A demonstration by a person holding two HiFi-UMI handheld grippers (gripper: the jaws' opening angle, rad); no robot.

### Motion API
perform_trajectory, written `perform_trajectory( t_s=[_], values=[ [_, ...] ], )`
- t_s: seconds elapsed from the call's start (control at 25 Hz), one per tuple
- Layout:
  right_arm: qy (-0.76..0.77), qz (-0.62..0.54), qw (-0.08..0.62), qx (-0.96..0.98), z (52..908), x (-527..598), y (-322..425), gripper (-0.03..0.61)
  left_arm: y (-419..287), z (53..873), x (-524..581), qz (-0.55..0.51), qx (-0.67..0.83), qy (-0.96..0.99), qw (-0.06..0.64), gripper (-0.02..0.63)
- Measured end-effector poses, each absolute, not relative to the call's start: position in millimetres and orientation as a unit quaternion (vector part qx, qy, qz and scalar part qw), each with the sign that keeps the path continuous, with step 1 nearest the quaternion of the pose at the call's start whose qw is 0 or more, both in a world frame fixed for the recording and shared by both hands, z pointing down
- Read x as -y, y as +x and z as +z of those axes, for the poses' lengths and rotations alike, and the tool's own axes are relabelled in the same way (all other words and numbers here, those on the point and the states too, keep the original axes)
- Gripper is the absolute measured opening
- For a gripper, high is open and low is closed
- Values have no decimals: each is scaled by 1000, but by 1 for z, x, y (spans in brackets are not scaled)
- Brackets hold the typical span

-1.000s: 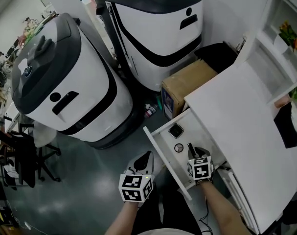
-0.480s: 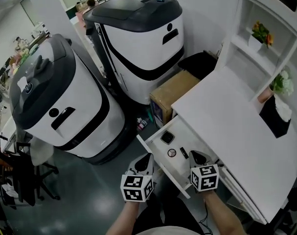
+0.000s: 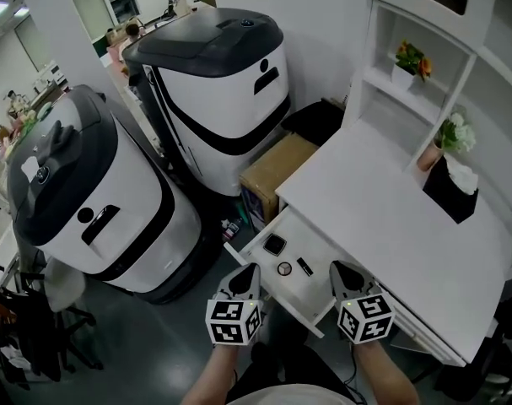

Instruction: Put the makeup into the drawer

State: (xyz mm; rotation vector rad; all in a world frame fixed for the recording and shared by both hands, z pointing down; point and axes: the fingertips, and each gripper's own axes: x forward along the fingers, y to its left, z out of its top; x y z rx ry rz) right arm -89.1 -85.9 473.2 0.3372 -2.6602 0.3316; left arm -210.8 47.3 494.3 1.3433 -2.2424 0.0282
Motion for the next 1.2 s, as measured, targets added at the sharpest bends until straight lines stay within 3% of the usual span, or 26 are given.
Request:
perform_trajectory(
  t_s=[0.36,1.2],
  values=[
    [150,133,175,964,439,86,-65,2,-208,488,-47,11,820,512,257,2],
    [146,121,192,963,445,82,-59,2,-206,490,-46,14,819,513,258,2]
  ],
)
